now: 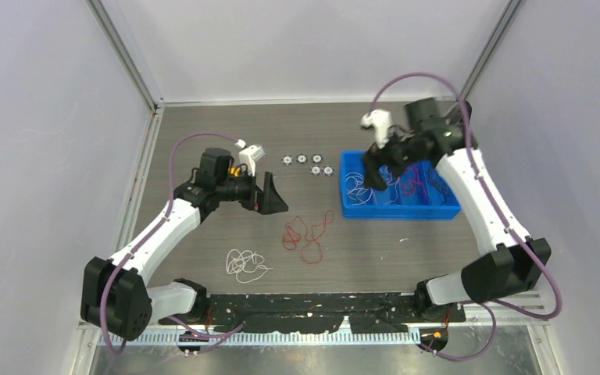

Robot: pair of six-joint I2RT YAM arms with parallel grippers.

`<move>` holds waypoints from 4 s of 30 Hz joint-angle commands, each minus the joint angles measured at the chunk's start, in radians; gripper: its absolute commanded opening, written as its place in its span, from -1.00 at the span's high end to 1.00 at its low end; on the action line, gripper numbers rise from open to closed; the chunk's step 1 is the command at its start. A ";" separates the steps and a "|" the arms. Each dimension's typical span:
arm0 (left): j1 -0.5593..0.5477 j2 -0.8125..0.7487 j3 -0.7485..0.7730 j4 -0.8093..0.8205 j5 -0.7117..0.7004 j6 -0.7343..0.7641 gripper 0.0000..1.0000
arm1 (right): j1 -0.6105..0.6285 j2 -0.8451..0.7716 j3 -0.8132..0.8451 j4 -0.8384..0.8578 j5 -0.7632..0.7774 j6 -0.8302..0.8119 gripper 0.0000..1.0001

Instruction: Untangle the cables

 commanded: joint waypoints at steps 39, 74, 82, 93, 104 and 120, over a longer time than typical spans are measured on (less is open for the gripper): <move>0.402 -0.431 -0.066 -0.136 0.054 0.034 -0.95 | 0.817 0.187 -0.154 0.418 0.344 0.503 0.89; 0.402 -0.277 -0.017 0.019 0.167 0.018 -0.93 | 0.076 -0.152 0.431 -0.034 0.188 0.251 0.89; 0.402 -0.263 -0.020 0.010 0.165 0.035 -0.93 | 0.030 -0.149 0.331 0.031 0.203 0.215 0.89; 0.402 -0.235 -0.020 0.010 0.159 0.041 -0.93 | -0.080 -0.119 0.254 0.083 0.198 0.136 0.89; 0.402 -0.229 -0.020 -0.014 0.150 0.066 -0.93 | -0.110 -0.186 -0.182 0.278 0.124 0.116 0.89; 0.402 -0.240 -0.027 -0.053 0.112 0.083 -0.94 | -0.134 0.085 -0.521 0.625 0.384 0.204 0.89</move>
